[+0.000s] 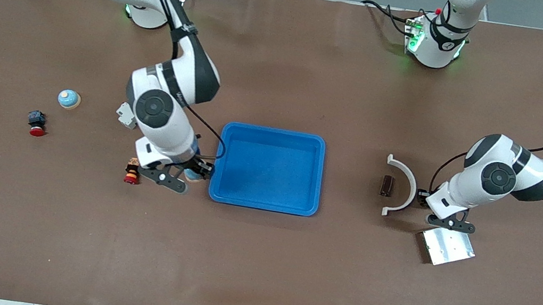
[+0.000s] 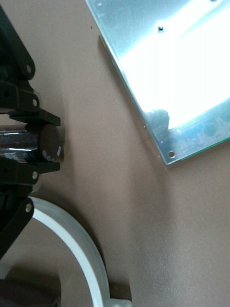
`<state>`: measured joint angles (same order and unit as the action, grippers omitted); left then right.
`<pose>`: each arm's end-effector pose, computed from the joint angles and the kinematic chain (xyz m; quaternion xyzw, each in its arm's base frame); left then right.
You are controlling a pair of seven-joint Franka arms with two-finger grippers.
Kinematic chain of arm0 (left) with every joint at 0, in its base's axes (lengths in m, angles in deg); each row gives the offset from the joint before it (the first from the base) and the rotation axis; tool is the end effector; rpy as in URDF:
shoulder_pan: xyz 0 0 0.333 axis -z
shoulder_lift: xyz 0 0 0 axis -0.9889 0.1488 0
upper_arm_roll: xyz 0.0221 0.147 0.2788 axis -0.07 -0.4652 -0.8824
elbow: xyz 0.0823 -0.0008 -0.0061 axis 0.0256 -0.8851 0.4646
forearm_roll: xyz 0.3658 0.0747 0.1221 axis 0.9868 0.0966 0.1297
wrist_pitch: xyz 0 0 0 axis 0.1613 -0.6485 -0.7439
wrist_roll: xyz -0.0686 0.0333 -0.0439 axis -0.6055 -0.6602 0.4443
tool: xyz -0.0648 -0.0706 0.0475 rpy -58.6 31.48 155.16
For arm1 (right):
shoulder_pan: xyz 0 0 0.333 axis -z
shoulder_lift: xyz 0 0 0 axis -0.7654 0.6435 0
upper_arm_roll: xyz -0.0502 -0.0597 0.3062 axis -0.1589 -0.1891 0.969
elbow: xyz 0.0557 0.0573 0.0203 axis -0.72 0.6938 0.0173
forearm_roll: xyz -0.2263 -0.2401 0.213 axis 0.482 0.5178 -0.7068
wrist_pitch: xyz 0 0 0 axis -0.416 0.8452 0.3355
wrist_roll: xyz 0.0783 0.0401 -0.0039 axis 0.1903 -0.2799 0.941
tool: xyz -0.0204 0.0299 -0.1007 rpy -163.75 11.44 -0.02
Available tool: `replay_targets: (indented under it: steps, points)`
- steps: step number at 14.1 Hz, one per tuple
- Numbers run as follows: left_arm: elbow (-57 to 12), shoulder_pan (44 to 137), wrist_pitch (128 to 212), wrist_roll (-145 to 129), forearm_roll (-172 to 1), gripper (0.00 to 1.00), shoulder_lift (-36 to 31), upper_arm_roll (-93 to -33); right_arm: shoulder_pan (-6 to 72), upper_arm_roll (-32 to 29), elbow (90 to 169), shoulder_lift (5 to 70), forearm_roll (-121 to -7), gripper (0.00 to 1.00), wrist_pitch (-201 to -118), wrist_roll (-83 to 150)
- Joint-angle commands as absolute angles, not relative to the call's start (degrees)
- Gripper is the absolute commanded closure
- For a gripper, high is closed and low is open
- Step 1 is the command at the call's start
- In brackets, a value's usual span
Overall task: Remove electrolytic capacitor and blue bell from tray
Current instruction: 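Carry the capacitor toward the arc while the right gripper carries the bell, then place the capacitor beside the arc while the right gripper carries the bell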
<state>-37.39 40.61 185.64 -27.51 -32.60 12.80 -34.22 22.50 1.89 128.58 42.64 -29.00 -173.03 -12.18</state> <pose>0.5906 -0.0422 0.1890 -0.9978 0.0593 0.0222 0.0171 0.6080 0.2918 0.3095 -0.9897 0.1407 -0.0174 0.0181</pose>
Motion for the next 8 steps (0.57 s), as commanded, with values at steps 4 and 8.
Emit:
replay_targets:
  steps: [4, 8]
  points:
    - [-37.73, 40.22, 186.72, -26.66, -31.03, 1.00, 13.24, -34.30, 32.17, 3.04, 144.91, 32.85, -29.11, 1.00, -178.83, 4.66]
    - [-37.73, 40.13, 186.81, -26.66, -31.03, 0.94, 13.24, -34.30, 41.57, 2.95, 150.19, 31.26, -34.62, 1.00, -181.11, 23.26]
